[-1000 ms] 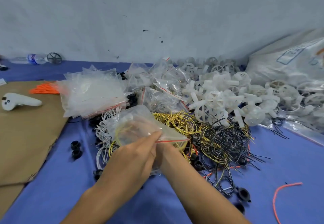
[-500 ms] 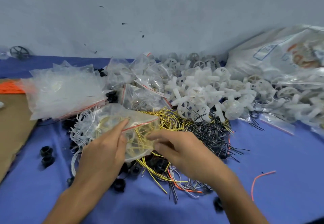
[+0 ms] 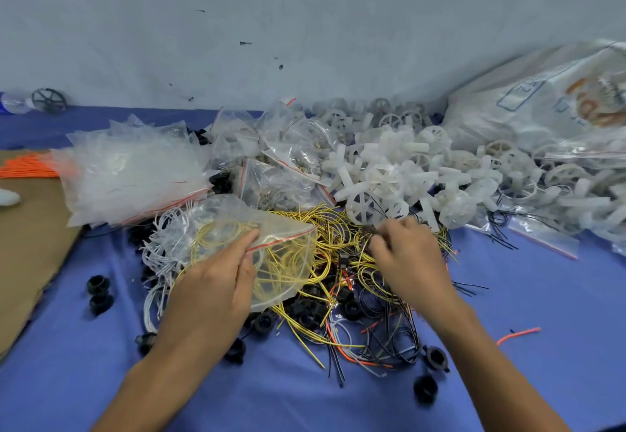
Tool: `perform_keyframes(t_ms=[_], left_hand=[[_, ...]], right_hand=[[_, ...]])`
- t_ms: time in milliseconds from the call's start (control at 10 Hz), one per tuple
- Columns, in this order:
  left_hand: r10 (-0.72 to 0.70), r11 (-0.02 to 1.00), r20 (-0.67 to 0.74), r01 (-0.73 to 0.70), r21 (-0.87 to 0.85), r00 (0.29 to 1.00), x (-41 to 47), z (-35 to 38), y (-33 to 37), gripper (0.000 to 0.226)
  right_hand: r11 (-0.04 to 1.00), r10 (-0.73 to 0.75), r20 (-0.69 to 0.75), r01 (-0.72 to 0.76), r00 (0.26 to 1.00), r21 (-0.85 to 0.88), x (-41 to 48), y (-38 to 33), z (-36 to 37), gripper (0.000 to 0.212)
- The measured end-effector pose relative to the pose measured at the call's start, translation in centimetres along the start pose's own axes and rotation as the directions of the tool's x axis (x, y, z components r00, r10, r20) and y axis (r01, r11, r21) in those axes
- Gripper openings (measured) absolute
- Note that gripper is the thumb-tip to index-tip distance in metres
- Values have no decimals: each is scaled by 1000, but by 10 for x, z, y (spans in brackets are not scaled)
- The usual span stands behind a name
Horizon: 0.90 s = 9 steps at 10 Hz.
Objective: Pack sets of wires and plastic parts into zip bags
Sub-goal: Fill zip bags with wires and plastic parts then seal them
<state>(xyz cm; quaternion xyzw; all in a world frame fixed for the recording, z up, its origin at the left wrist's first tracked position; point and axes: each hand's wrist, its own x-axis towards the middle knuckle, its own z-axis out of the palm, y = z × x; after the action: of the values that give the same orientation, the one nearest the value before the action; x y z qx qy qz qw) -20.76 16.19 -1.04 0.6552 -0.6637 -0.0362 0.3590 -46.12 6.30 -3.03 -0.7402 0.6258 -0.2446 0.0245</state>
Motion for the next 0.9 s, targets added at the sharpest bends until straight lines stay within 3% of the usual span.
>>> perform_keyframes(t_ms=[100, 200, 300, 400, 500, 600, 700, 800, 900], left_hand=[[-13, 1000, -12, 13, -6, 1000, 0, -1, -1, 36], [-43, 999, -6, 43, -16, 999, 1, -2, 1, 37], [-61, 998, 12, 61, -25, 998, 3, -1, 4, 38], [-61, 998, 19, 61, -34, 998, 5, 0, 9, 36], [-47, 999, 0, 47, -23, 999, 3, 1, 12, 42], [-16, 1000, 37, 16, -11, 999, -1, 2, 13, 48], [26, 999, 94, -29, 29, 995, -7, 4, 13, 52], [13, 999, 79, -17, 45, 997, -10, 1, 8, 52], [11, 999, 74, -15, 49, 997, -9, -5, 3, 48]], right_hand=[[921, 196, -76, -157, 978, 356, 12, 8, -22, 17], [678, 305, -53, -178, 951, 713, 13, 6, -38, 18], [363, 286, 3, -111, 958, 925, 9, -6, -52, 17], [130, 83, 206, -216, 975, 968, -2, -24, -57, 16], [422, -128, 502, -410, 855, 808, -18, -54, -39, 21], [513, -181, 630, -474, 756, 716, -29, -90, -5, 21], [263, -196, 642, -591, 741, 762, -22, -128, 28, 33], [26, -216, 713, -726, 668, 688, -7, -161, 47, 20], [-259, -253, 691, -736, 677, 626, 3, -153, 52, 31]])
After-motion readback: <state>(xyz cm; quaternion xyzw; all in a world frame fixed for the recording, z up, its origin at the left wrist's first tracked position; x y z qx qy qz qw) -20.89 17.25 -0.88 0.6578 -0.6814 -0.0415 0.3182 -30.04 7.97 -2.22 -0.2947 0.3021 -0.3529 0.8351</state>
